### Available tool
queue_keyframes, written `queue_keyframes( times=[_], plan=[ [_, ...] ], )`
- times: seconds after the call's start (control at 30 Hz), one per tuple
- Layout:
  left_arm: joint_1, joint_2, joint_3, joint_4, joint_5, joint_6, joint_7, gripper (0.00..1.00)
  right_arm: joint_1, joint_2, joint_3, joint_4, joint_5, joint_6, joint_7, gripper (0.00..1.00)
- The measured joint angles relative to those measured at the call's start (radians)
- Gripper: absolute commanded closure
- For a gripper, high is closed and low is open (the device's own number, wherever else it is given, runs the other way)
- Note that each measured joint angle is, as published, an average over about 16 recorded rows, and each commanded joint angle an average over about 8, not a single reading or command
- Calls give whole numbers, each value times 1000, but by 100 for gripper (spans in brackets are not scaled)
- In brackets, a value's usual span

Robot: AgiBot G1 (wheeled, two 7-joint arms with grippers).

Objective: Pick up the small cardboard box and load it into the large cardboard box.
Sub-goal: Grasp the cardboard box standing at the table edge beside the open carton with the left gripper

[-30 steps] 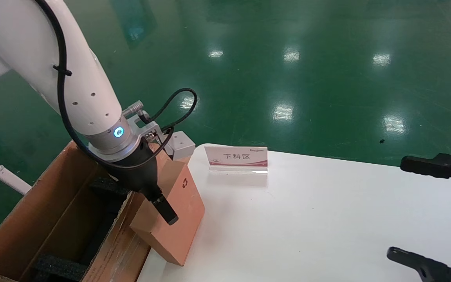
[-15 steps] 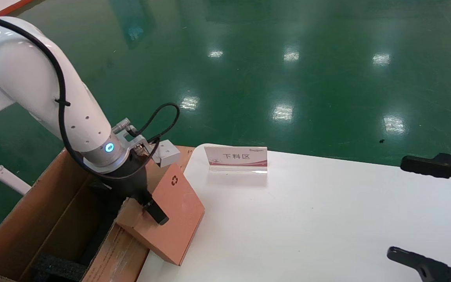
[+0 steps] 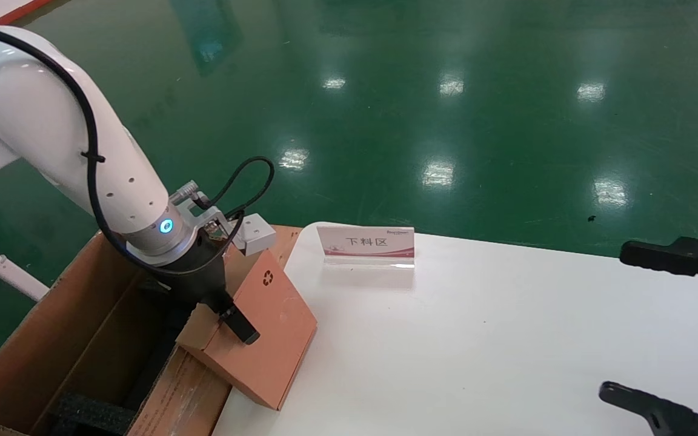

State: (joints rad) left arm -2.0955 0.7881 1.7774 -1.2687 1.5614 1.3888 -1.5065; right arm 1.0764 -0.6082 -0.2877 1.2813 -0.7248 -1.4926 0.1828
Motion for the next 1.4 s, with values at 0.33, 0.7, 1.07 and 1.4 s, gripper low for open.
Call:
queue_keyframes(
  times=[0.33,0.7,1.07,1.4],
  plan=[
    [1,-1,0,-2,-1,2,-2,100,0,0,0,0,0,0,0,100],
    [1,-1,0,-3,-2,3,-3,100,0,0,0,0,0,0,0,100],
    [0,-1,-1,-4,-3,4,-3,100,0,0,0,0,0,0,0,100],
    [-46,-15,-21,-32,-13,20,-9,100,0,0,0,0,0,0,0,100]
  ],
)
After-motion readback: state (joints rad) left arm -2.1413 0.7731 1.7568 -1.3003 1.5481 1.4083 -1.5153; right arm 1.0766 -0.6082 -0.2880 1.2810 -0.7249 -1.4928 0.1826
